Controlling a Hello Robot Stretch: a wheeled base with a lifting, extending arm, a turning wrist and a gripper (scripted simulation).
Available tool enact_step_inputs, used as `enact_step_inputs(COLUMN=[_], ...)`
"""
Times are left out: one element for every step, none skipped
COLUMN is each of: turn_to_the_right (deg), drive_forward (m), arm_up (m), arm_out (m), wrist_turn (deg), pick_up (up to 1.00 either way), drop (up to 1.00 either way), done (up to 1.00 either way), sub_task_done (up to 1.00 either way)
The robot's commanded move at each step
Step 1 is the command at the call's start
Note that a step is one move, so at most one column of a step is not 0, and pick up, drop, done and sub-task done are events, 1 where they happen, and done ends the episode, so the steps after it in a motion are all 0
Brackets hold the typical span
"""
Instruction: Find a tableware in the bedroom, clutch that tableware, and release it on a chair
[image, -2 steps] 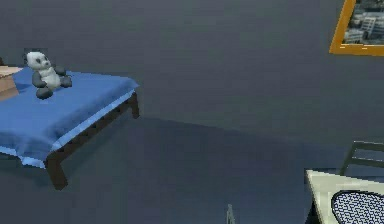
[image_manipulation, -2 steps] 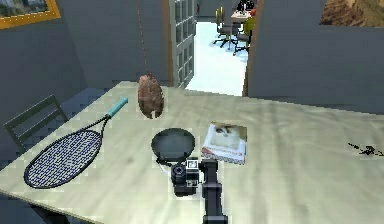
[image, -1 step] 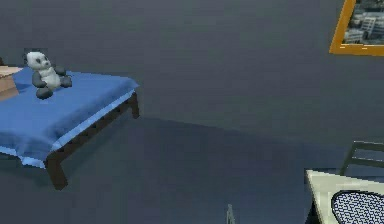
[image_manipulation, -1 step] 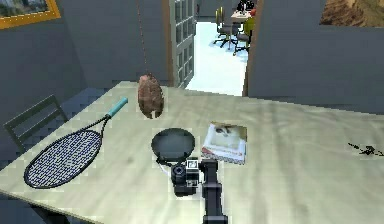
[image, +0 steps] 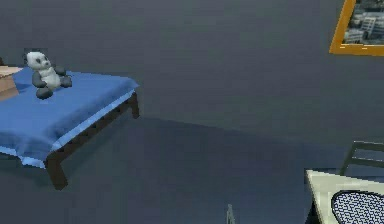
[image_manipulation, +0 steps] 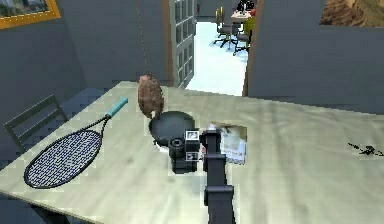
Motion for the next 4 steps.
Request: enact_step_inputs(turn_to_the_right=[0.0,0.0,0.0,0.0], drive_forward=[0.00,0.00,0.00,0.00], arm_up=[0.18,0.00,0.00,0.00], arm_out=[0.00,0.00,0.00,0.00], wrist_turn=[0.0,-45.0,-45.0,-27.0], pick_up=[0.00,0.00,0.00,0.00], drop=[0.00,0.00,0.00,0.00], done=[0.00,0.00,0.00,0.00], sub_task_done=[0.00,0.00,0.00,0.00])
